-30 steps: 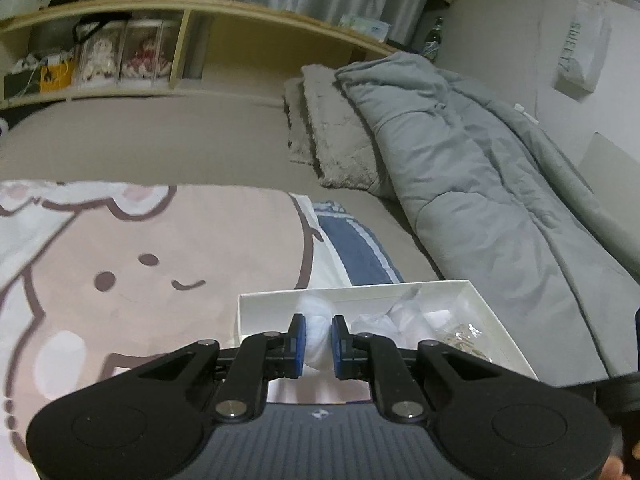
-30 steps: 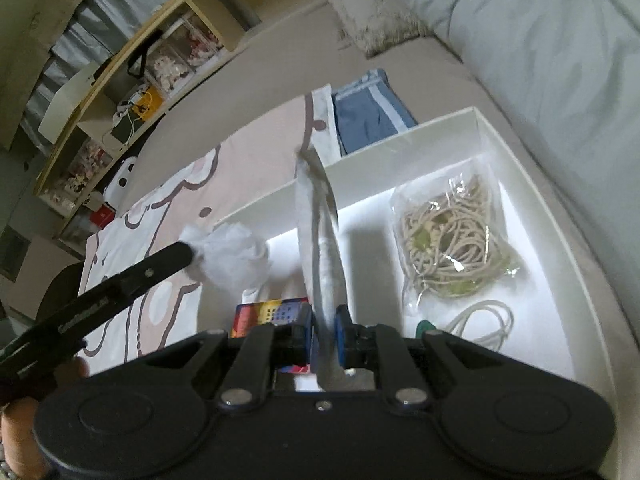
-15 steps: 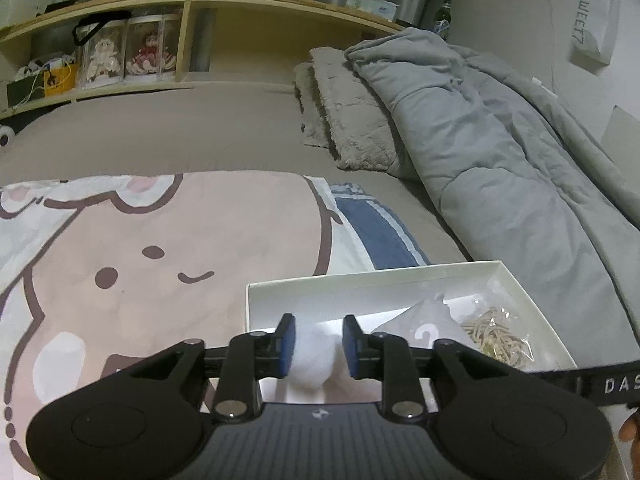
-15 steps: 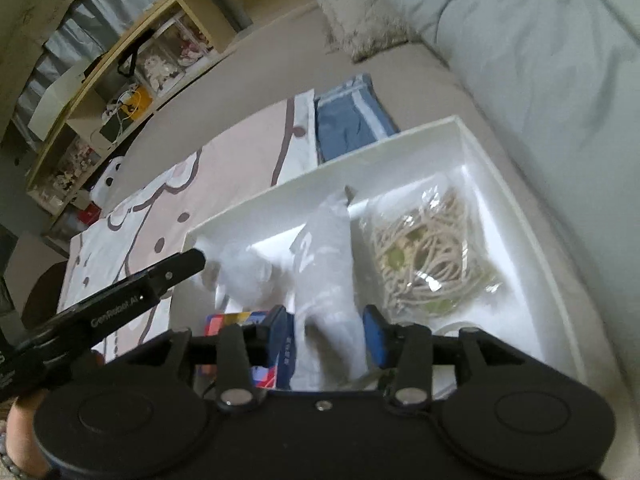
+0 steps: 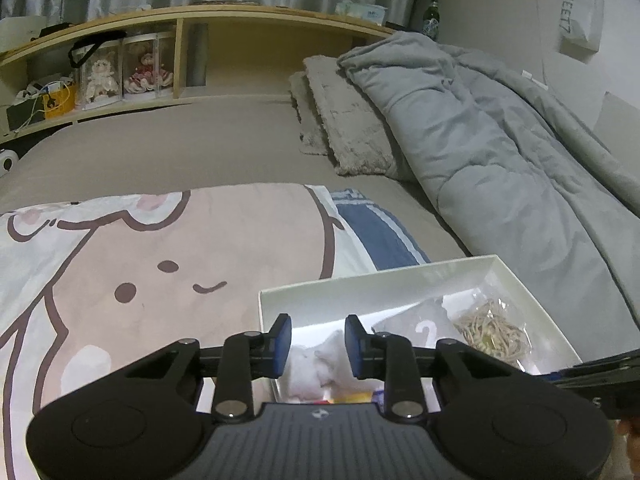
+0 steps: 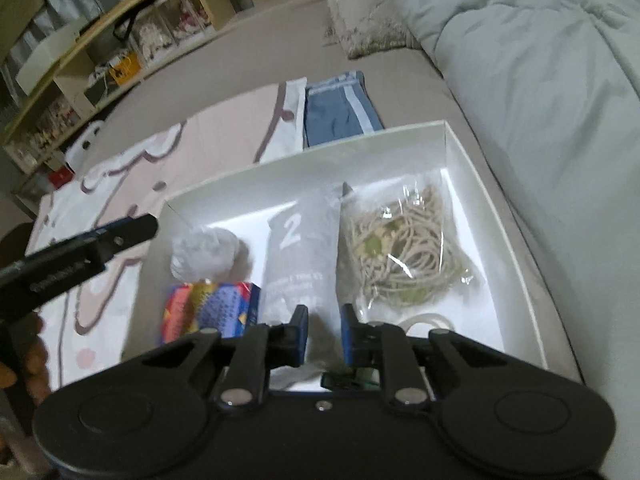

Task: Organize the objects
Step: 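Lower the cloth ball and grey pouch into the tray and open both tools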

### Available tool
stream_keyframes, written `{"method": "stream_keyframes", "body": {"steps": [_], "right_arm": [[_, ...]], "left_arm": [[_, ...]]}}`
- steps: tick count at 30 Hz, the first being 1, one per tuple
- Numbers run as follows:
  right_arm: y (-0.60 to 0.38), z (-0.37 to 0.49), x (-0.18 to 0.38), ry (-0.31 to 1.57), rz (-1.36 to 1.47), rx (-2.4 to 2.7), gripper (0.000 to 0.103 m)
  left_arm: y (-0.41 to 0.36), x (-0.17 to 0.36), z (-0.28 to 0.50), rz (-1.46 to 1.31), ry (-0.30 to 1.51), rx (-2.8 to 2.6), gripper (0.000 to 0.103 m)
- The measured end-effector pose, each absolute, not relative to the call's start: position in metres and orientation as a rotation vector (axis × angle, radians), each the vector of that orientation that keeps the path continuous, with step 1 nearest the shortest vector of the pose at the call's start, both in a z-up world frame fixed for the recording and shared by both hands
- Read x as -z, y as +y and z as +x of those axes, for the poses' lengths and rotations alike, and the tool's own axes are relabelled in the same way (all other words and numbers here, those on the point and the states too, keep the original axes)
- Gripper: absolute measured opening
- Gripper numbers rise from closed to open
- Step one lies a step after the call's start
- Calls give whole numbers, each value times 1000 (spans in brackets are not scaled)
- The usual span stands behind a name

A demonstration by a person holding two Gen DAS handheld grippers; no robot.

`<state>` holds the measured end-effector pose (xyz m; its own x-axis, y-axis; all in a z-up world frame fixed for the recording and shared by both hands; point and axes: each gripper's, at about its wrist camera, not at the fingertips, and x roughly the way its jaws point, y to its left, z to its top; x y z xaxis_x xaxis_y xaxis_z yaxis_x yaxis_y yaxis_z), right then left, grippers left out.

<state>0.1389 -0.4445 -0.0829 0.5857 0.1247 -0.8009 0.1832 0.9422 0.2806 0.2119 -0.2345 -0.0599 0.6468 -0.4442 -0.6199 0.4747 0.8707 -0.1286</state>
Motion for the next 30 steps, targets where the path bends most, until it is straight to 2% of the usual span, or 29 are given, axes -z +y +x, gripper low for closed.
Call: {"method": "stream_keyframes", "body": {"steps": [17, 23, 25, 30], "right_arm": [[-446, 82, 22, 786, 433, 31, 20], [-434, 52, 3, 753, 413, 67, 27], [-429, 41, -3, 748, 393, 83, 31], [-420, 17, -14, 730, 353, 114, 46]], "left_arm": [[-220, 19, 169, 73, 727, 549, 32], [-206, 5, 143, 77, 749, 547, 50], [-201, -1, 134, 82, 746, 540, 65], [-189, -16, 112, 99, 731, 541, 84]]}}
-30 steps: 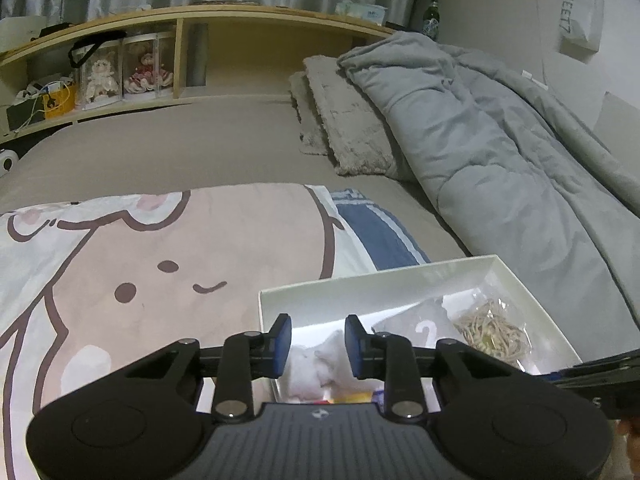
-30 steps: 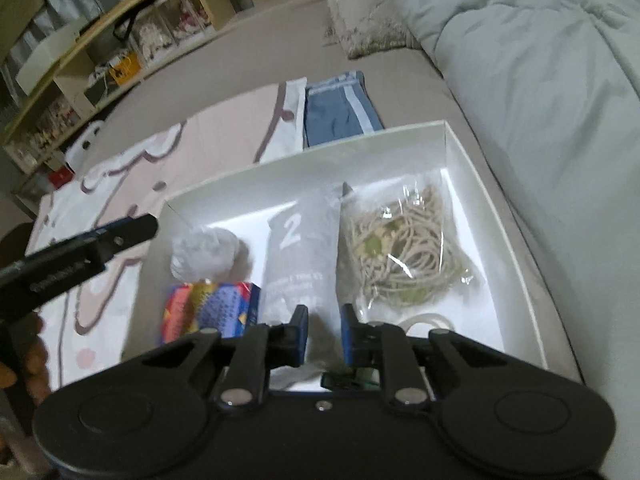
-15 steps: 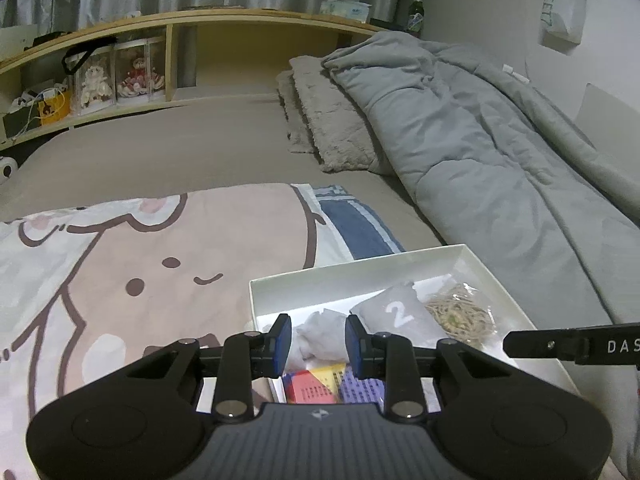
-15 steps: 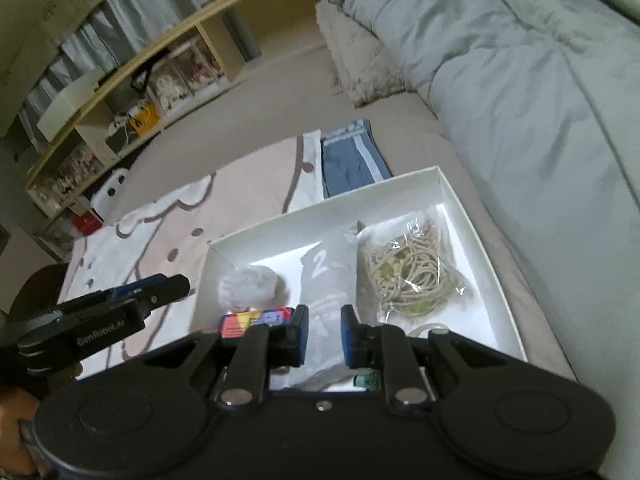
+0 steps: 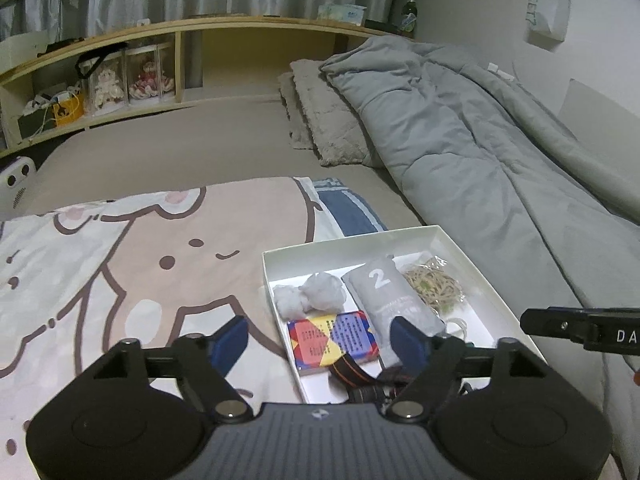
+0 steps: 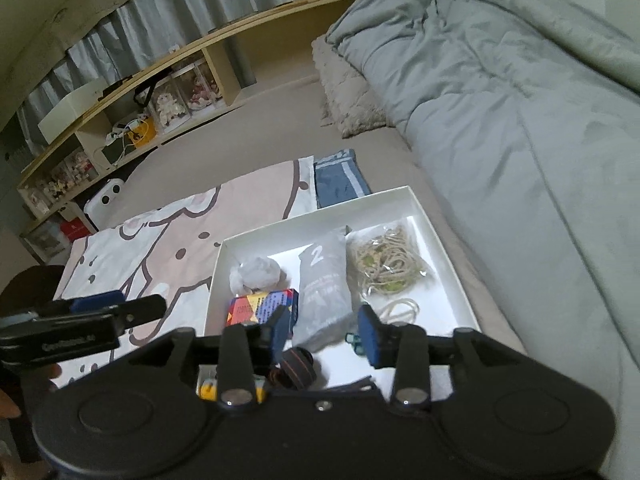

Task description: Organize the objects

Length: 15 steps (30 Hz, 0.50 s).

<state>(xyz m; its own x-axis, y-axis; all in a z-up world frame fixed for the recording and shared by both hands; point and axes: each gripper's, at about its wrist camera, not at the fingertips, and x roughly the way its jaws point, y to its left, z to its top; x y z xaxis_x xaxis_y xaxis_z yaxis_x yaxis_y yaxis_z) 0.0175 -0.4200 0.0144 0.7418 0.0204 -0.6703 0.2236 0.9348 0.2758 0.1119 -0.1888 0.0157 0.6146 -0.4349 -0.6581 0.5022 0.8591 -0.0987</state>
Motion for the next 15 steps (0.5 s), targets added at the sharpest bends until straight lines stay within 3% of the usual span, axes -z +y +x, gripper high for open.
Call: {"method": "stream_keyframes", "body": {"steps": [3, 7, 12, 15], "right_arm": [[-414, 4, -23, 703, 334, 122, 58], [-405, -14, -33, 670, 309, 146, 75], [-393, -34, -45, 636, 265, 168, 93], [-388, -45, -52, 615, 253, 186, 98]], "left_arm": [[-184, -24, 97, 113, 712, 542, 95], [-177, -34, 80, 118, 697, 542, 101], [-169, -45, 65, 116, 691, 533, 103], [-163, -49, 56, 115, 687, 532, 103]]}}
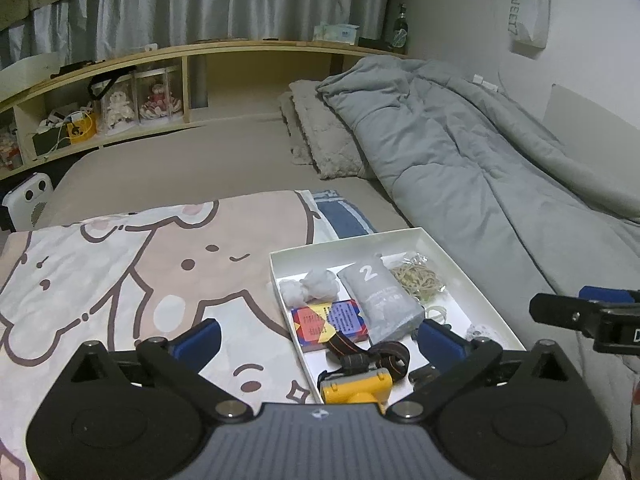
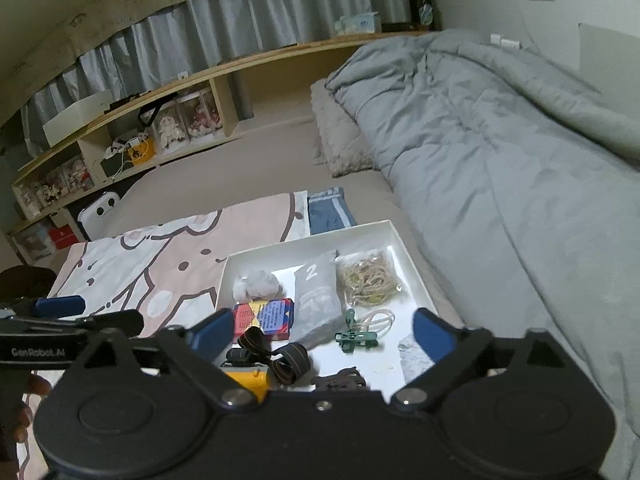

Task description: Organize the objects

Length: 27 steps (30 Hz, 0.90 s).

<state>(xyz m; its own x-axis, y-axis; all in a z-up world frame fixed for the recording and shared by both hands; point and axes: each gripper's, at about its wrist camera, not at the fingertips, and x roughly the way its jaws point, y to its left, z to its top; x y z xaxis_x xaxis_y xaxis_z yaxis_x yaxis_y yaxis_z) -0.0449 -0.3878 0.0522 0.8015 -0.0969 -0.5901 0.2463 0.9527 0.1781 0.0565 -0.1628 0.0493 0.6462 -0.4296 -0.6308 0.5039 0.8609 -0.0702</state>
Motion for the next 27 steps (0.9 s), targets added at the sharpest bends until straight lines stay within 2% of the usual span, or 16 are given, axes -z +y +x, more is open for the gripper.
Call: {"method": "stream_keyframes", "body": {"steps": [12, 27], "right_arm": [[-357, -81, -64, 584, 210, 184, 103], [-328, -119, -44, 608, 165, 260, 103]], "left_arm": [[-132, -60, 21, 106, 659, 513, 103], [-85, -48, -12, 87, 676, 499, 103]]}}
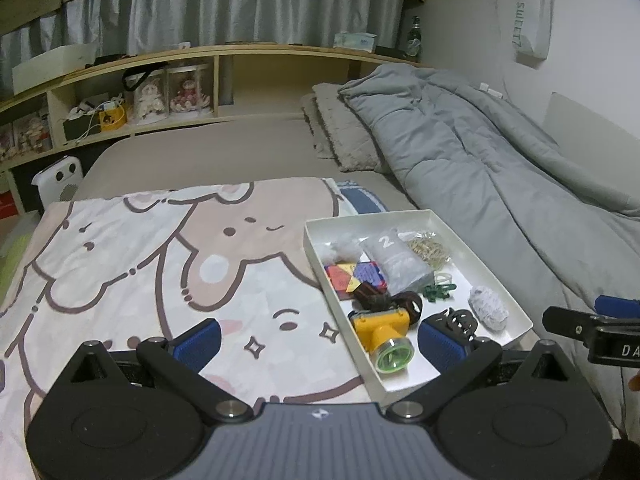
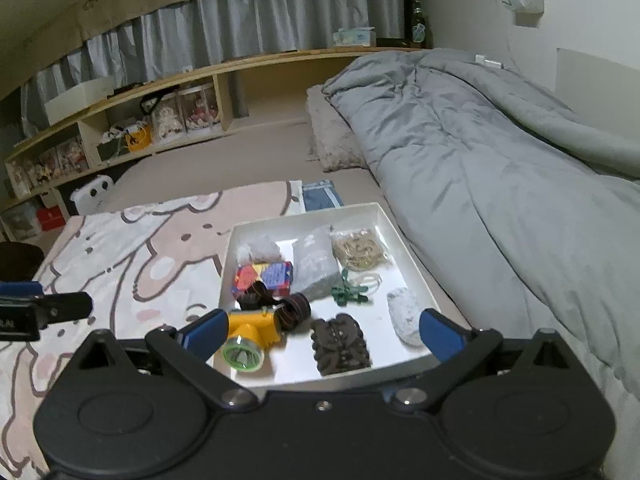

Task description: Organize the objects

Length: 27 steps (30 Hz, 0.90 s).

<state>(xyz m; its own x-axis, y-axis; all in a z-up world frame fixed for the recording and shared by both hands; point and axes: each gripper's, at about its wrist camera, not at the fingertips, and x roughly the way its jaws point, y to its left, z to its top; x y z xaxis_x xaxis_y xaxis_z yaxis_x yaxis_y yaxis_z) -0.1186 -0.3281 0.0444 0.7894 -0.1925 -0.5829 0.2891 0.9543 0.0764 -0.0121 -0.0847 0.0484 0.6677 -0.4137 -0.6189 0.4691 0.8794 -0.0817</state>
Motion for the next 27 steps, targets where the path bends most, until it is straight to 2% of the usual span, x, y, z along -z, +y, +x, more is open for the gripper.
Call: {"method": "stream_keyframes", "body": {"steps": [27], "right_arm": [[-310, -119, -28, 656, 98, 318, 103]], "left_arm": [[-77, -21, -15, 132, 722, 439, 103]]}}
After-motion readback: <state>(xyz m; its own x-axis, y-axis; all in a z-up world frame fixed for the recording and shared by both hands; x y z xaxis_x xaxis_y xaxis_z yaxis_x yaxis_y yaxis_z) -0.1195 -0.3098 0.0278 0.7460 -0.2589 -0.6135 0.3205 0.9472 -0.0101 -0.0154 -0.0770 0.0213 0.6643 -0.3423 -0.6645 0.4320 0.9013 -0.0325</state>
